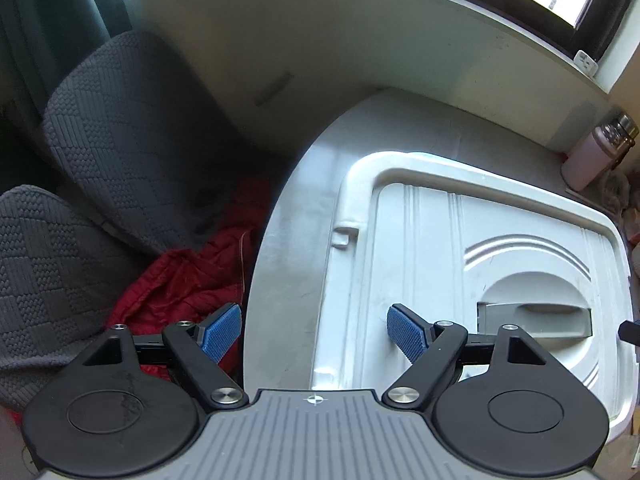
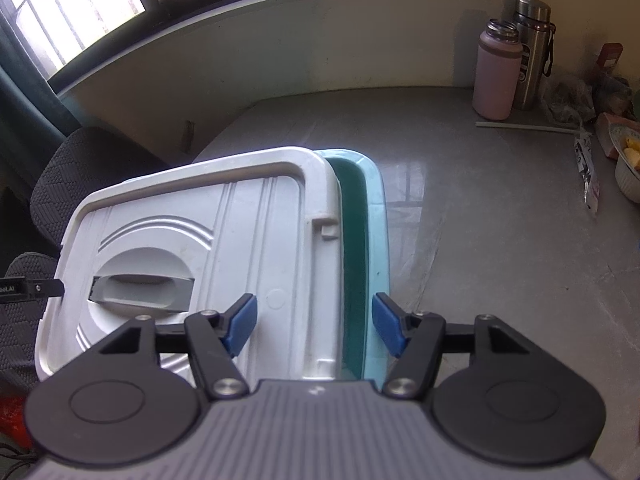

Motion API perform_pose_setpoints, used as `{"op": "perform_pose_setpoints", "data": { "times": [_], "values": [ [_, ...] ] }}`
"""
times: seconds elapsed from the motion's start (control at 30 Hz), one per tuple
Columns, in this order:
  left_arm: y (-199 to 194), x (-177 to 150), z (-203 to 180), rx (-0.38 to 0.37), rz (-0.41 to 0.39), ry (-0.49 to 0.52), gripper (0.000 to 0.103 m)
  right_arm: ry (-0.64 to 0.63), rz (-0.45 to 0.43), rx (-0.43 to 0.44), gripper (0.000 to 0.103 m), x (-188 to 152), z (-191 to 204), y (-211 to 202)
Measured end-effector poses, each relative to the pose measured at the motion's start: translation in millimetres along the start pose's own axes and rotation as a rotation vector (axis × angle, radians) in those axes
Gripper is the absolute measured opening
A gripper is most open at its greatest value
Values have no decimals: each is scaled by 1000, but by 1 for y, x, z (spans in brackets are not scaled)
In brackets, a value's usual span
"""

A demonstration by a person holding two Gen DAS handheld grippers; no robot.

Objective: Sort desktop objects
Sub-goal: 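Press the white lid down onto the bin rim with both grippers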

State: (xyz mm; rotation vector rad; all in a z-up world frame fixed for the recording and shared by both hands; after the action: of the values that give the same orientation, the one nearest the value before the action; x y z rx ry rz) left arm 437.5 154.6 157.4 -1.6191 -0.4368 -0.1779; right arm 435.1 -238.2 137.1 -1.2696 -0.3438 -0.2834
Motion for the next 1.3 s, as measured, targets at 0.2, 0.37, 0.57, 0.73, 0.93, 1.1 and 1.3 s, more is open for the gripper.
{"op": "perform_pose_setpoints", "data": {
  "times": [0.2,0.37,0.57,0.73,0.93,1.1,1.3],
  "values": [
    [2,0,-1,-16,-10,1,82,21,11,43,39,4,-5,1],
    [5,-2,-4,-43,-22,17,82,20,26,58,36,6,-8,3],
    [9,1,-8,-60,-39,33,77,7,9,24,21,9,-10,0],
    [10,5,-10,-116,-40,35,56,8,4,14,21,8,-9,0],
    [13,8,-19,-98,-50,55,54,-11,2,-27,21,7,-5,-2],
    [8,13,-26,-106,-51,57,53,-5,-8,-41,20,7,-6,-3],
    [11,21,-35,-102,-58,63,53,9,-18,-51,20,6,-9,-7]
  ]
}}
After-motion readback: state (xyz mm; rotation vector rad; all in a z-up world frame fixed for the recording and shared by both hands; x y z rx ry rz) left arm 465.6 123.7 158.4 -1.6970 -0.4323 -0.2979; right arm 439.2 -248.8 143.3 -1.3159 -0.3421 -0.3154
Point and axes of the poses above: each gripper's, at about its wrist camera, not at the fingertips, and y roughly the way its jaws point, z to its left, x to its top, the point moved 3 cm from there along y, roughly the way its jaws point, and after that the axes turned 9 degrees about z, right-handed, at the moved point
